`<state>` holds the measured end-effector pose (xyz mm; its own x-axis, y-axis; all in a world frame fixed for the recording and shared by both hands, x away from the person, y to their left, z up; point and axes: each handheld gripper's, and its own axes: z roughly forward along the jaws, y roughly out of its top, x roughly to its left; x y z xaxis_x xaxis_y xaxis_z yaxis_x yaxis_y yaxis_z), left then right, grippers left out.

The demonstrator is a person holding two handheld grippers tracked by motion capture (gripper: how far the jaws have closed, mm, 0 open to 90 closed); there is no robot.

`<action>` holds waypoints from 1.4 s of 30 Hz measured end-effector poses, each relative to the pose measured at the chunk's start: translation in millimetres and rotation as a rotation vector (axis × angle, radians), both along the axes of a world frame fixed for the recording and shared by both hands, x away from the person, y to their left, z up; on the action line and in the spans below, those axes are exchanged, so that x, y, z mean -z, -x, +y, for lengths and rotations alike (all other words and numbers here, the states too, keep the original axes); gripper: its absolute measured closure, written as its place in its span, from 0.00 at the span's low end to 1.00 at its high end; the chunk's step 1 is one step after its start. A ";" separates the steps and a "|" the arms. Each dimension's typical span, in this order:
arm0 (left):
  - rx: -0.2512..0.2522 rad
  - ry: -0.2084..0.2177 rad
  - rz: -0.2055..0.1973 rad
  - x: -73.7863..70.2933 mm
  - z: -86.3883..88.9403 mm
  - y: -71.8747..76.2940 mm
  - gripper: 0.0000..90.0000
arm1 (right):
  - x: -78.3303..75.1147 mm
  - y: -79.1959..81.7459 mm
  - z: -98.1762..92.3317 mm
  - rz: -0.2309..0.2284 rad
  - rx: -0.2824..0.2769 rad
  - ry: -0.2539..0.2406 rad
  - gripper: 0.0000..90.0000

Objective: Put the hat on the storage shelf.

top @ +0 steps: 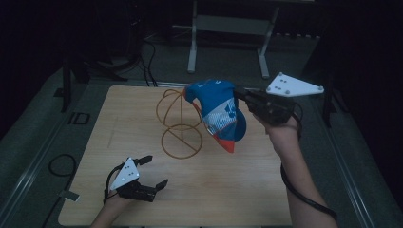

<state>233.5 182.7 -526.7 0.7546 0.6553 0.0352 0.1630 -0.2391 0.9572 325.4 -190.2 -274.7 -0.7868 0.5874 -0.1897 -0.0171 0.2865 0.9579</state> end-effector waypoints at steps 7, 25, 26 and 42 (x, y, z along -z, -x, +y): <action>-0.022 0.011 0.023 13.0 5.5 2.3 0.03 | -6.1 -22.3 26.5 0.021 0.003 0.002 1.00; -0.032 0.026 0.025 20.9 10.0 2.4 0.03 | -0.9 -58.0 115.3 0.053 -0.018 0.089 1.00; -0.034 0.030 0.024 20.9 10.3 2.6 0.03 | -0.4 -59.0 118.5 0.056 -0.018 0.095 1.00; -0.040 0.055 0.036 21.8 13.9 2.3 0.03 | 25.0 -74.6 136.7 0.117 -0.020 0.145 1.00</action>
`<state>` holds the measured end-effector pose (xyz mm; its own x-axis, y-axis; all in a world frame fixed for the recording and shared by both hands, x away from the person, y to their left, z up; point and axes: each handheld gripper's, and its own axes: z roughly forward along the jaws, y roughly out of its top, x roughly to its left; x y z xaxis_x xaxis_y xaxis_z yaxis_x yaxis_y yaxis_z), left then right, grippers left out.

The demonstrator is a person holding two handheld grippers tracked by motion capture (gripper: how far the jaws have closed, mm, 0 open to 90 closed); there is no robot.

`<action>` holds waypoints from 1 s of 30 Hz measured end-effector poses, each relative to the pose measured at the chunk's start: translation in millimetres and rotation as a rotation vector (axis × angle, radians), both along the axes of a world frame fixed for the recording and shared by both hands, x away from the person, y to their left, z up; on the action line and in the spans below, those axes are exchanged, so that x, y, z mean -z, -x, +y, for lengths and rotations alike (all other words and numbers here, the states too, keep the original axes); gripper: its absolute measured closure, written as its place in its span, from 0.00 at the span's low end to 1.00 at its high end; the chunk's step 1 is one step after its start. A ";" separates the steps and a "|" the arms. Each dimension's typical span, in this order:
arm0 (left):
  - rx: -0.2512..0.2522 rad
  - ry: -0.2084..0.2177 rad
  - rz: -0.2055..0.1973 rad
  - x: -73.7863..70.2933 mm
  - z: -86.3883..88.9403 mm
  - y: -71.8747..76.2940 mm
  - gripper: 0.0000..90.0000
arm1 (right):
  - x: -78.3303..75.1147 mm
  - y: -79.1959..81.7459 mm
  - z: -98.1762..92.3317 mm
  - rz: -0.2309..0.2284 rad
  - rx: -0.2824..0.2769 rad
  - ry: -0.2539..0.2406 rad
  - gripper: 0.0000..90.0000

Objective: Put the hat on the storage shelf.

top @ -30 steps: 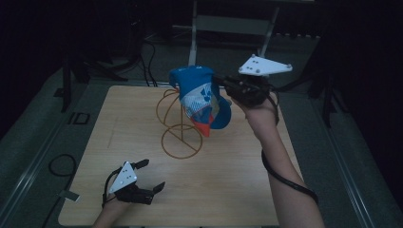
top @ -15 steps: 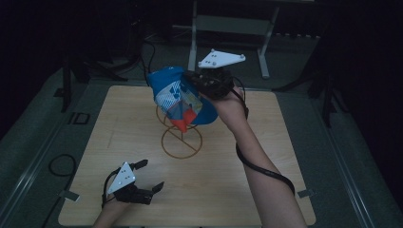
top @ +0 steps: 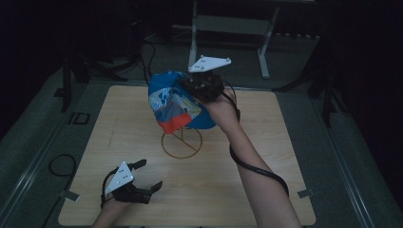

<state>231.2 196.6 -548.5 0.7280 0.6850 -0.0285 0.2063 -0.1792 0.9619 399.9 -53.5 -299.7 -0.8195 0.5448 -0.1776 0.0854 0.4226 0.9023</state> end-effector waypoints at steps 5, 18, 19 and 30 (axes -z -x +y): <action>0.001 0.000 0.005 0.3 -0.4 -0.4 0.03 | 12.6 -3.4 -5.6 0.022 0.011 0.025 1.00; 0.008 0.000 0.008 0.5 -1.0 -0.2 0.03 | 36.8 -8.1 -28.9 0.069 0.030 0.010 1.00; 0.011 0.000 0.009 0.7 -1.1 -0.2 0.03 | 38.6 -8.5 -30.4 0.076 0.030 0.007 1.00; 0.017 -0.004 0.014 1.3 -1.8 -1.0 0.03 | 52.5 -12.3 -39.5 0.121 0.022 -0.010 0.99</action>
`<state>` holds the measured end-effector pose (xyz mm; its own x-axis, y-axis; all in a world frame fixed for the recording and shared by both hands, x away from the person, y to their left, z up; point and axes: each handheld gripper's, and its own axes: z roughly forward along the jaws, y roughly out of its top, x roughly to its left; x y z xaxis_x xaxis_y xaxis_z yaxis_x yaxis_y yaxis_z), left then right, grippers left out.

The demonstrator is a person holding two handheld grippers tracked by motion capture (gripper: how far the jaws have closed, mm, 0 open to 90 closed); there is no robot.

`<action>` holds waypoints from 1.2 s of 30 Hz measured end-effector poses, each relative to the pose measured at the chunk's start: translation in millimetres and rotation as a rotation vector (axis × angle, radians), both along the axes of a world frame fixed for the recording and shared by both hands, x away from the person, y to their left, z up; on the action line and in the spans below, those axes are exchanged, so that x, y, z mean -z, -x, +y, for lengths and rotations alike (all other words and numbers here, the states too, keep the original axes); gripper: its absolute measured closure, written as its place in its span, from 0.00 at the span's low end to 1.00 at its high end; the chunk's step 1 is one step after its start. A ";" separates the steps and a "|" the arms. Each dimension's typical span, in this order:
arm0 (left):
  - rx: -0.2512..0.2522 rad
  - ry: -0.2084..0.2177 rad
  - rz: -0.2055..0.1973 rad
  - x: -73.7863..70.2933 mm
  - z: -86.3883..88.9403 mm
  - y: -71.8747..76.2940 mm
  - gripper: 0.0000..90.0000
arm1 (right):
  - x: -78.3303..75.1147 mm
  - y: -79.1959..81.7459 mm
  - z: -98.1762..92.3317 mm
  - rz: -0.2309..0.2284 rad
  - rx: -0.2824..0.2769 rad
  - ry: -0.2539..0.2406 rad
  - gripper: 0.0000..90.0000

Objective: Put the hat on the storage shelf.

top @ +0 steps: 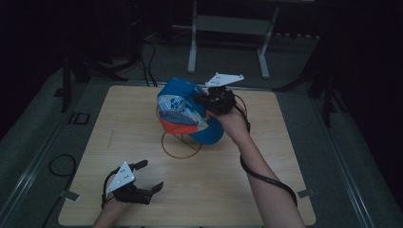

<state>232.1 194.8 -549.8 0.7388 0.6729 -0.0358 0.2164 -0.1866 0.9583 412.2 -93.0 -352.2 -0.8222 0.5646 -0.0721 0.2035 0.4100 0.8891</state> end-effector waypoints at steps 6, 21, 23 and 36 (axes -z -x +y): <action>0.001 0.003 0.000 -0.3 -0.2 0.3 0.03 | 4.5 -2.1 -5.5 0.025 0.002 -0.042 0.92; 0.007 0.003 0.003 0.8 -2.2 -0.1 0.03 | 9.8 -0.3 -13.2 0.034 -0.006 -0.056 0.81; 0.008 0.005 0.003 0.8 -2.3 0.0 0.03 | 9.6 0.2 -14.8 0.040 -0.011 -0.064 0.77; 0.008 0.004 0.003 0.5 -2.6 1.3 0.03 | 5.9 13.7 -24.3 0.032 -0.040 -0.060 0.37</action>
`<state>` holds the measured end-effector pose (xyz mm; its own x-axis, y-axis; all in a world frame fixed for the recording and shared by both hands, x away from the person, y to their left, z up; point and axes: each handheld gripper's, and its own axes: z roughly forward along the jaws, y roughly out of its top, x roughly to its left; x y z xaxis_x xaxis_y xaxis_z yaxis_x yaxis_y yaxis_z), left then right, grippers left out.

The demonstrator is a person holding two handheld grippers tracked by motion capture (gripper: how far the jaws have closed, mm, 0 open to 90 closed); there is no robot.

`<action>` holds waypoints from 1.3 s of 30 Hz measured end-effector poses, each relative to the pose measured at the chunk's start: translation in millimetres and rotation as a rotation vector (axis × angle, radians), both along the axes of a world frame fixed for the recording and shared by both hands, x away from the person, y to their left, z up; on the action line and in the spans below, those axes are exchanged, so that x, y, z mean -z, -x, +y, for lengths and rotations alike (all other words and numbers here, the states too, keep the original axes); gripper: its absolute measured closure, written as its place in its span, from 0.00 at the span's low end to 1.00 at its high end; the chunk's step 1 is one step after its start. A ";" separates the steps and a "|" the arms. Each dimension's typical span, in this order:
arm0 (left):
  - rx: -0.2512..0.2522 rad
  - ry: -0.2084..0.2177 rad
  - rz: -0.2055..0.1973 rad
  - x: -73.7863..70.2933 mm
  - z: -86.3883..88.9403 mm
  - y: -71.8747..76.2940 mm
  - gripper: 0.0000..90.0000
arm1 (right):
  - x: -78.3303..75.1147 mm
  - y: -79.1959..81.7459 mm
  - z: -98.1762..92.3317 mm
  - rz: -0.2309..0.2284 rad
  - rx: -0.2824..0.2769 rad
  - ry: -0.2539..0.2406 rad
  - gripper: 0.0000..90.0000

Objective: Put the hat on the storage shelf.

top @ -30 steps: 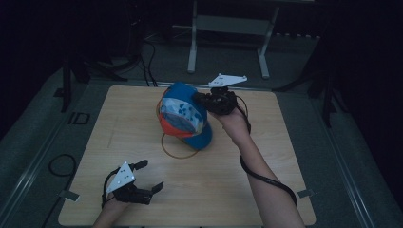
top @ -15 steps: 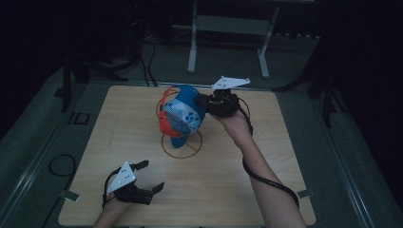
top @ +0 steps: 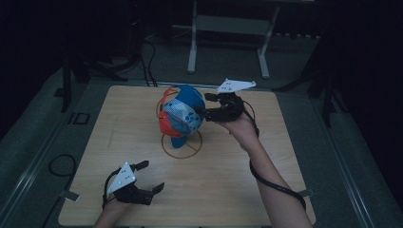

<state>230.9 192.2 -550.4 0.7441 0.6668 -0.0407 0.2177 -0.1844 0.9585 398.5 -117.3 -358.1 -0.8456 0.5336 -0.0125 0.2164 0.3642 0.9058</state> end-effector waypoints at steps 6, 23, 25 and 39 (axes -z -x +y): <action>0.000 -0.002 0.000 0.1 0.0 0.2 0.03 | 4.1 4.6 -7.5 0.018 -0.027 -0.011 0.21; 0.001 -0.001 0.000 1.1 -0.5 1.2 0.03 | 31.2 18.2 -23.3 -0.011 -0.053 0.002 0.15; 0.002 0.000 -0.002 1.1 -0.5 1.2 0.03 | 33.2 19.1 -24.7 -0.010 -0.053 0.000 0.15; 0.001 -0.007 -0.005 1.2 -0.9 1.6 0.03 | 72.0 35.4 -46.1 0.025 -0.070 0.002 0.15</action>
